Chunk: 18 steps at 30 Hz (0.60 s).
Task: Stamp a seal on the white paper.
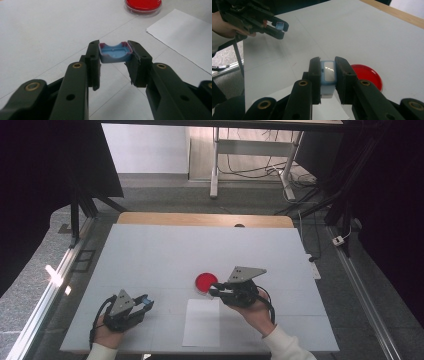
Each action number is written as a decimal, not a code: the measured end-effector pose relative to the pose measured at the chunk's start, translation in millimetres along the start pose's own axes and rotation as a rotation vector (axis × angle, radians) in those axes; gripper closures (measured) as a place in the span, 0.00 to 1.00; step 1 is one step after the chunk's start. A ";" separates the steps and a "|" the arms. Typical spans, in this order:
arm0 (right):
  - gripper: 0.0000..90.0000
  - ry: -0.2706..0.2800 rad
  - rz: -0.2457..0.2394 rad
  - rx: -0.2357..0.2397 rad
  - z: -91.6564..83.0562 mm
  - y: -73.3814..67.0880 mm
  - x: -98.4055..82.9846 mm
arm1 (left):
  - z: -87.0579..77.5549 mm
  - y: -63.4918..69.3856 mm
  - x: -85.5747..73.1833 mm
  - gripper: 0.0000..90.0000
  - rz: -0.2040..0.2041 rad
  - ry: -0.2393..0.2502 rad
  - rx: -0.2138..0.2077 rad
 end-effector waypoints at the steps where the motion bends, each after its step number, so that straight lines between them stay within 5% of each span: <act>1: 0.83 -0.001 -0.002 0.004 0.6 -0.9 -0.5 | 0.0 0.0 0.0 0.72 0.000 0.000 0.000; 18: 0.83 -0.065 -0.031 0.058 9.9 -17.7 -15.4 | 0.9 0.5 -0.5 0.72 0.000 -0.006 -0.002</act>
Point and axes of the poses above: each handheld gripper's, and its own axes: z roughly forward along the jaws, x roughly out of its top, y roughly to its right, the point moved 4 cm from there along z, roughly forward along the jaws, and after that the axes turned 5 degrees about y, right-handed, at the moved point
